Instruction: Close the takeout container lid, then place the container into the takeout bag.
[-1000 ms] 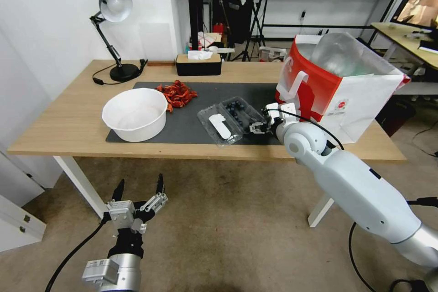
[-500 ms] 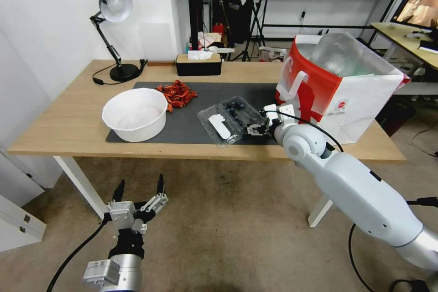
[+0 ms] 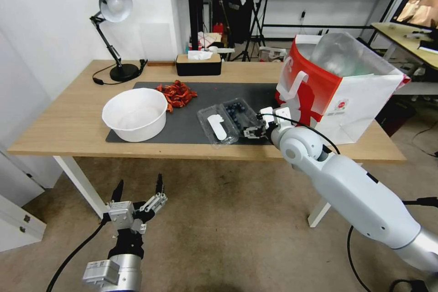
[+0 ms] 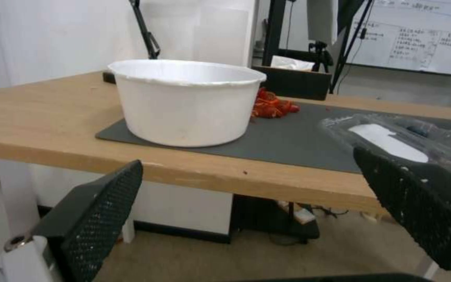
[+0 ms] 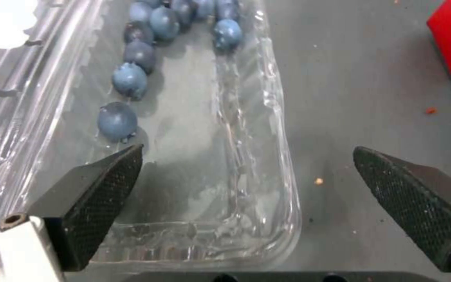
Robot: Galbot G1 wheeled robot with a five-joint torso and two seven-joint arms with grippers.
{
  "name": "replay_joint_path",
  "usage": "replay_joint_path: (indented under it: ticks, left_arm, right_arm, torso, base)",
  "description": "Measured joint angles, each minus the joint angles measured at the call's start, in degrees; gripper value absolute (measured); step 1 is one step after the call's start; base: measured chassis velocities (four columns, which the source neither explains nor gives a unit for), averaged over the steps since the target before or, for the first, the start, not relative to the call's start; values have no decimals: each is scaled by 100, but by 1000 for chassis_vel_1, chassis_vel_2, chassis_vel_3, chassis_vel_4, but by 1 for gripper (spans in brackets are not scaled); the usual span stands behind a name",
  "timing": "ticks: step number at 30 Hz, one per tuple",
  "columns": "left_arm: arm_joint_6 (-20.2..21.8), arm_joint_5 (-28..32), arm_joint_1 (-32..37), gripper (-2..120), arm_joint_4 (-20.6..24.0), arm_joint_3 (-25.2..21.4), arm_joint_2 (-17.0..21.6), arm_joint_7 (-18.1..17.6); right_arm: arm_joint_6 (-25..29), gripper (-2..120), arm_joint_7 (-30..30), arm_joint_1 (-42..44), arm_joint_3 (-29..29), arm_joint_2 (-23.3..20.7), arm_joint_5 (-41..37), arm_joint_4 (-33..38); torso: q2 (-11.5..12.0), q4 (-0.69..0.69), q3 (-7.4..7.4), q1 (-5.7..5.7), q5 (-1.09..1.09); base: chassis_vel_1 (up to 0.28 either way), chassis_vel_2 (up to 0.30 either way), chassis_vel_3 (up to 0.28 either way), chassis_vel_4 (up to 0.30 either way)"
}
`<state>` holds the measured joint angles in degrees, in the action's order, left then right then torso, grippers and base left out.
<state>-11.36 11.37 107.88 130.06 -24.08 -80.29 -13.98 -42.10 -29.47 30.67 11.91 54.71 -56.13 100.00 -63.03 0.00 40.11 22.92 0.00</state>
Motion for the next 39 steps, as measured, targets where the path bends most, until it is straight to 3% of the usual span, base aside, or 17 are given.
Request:
replay_joint_path:
  ticks: [39]
  left_arm:
    - [-41, -19, 0, 100, -46, 14, 14, 16]
  right_arm:
    - [-2, 100, -273, -68, 303, 416, -94, 160]
  torso:
    - [0, 0, 0, 0, 0]
  base:
    - [0, 0, 0, 0]
